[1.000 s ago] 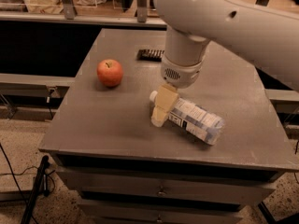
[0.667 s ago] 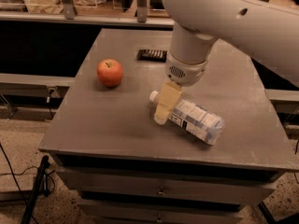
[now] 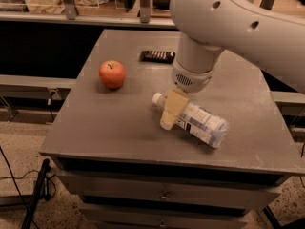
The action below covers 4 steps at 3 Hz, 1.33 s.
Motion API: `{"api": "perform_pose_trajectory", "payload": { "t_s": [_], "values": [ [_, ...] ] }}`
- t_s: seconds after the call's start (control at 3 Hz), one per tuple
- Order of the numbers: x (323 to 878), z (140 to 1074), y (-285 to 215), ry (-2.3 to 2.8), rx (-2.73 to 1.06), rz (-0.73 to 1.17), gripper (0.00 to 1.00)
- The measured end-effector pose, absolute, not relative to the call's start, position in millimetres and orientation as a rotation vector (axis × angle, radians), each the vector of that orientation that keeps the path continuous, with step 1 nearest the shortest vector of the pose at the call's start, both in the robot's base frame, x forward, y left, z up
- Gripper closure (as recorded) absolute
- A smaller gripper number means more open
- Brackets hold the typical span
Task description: Place blue plastic bottle upright
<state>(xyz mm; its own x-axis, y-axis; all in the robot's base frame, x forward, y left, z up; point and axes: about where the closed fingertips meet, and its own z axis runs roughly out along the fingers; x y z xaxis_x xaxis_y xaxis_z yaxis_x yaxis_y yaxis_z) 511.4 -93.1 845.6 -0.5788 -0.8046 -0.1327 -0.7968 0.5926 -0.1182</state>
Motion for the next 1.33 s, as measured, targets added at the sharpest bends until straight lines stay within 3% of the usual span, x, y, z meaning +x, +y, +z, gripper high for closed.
{"api": "perform_pose_trajectory", "payload": {
  "t_s": [0.33,1.33],
  "values": [
    [514.3,840.3,-97.1,2.657,-1.325,-0.087,0.03],
    [512.8,841.3,-97.4,2.654,-1.325,-0.091,0.72]
  ]
}}
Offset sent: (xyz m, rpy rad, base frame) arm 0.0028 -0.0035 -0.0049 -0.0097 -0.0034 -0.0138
